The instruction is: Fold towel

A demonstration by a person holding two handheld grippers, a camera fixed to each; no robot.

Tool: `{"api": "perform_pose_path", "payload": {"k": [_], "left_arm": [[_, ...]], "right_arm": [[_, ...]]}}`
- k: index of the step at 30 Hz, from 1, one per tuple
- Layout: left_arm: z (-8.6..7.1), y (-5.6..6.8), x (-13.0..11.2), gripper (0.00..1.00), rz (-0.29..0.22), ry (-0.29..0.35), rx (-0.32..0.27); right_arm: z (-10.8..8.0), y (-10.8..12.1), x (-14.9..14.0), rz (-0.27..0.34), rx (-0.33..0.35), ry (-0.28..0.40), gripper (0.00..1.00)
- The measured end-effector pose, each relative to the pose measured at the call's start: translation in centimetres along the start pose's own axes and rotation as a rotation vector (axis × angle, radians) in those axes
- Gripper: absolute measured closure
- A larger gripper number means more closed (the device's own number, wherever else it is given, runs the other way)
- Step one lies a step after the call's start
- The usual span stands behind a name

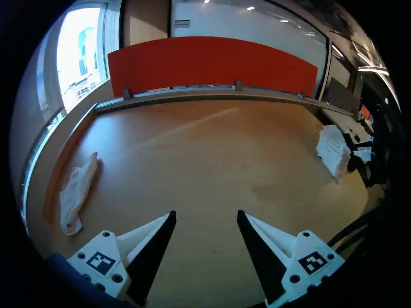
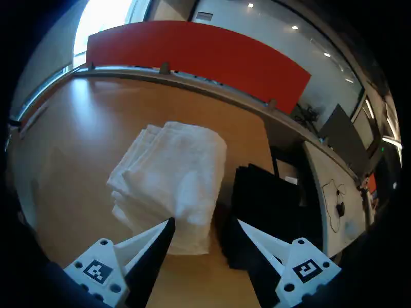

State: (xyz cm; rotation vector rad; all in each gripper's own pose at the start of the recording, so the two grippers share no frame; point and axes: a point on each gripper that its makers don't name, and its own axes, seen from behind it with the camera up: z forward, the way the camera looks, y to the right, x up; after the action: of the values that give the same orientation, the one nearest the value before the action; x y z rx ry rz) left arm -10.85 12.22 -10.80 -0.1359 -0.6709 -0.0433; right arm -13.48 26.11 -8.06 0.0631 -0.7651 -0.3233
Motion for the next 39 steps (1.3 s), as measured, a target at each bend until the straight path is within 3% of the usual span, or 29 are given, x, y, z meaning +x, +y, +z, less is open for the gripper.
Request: {"api": "perform_pose_path", "payload": {"k": [5, 8, 11, 27, 39], "left_arm": [[0.0, -0.3, 0.4, 0.12, 0.0, 0.01, -0.003], [0.0, -0.5, 0.6, 0.12, 0.0, 0.016, -0.003], [0.0, -0.8, 0.9, 0.12, -0.005, 0.023, -0.003], [0.1, -2.3, 3.9, 0.13, 0.009, 0.102, 0.02], [0.4, -3.3, 7.7, 0.13, 0.001, 0.221, 0.037]], "right_arm": [[-0.9, -0.7, 1.2, 0.025, -0.008, 0.043, 0.14], [-1.5, -0.9, 2.3, 0.046, -0.023, 0.086, 0.05], [-2.4, -1.2, 4.0, 0.08, -0.037, 0.152, 0.0], [-7.6, -2.4, 13.7, 0.276, -0.123, 0.528, 0.01], [-9.4, -3.1, 16.9, 0.343, -0.153, 0.643, 0.01]]}}
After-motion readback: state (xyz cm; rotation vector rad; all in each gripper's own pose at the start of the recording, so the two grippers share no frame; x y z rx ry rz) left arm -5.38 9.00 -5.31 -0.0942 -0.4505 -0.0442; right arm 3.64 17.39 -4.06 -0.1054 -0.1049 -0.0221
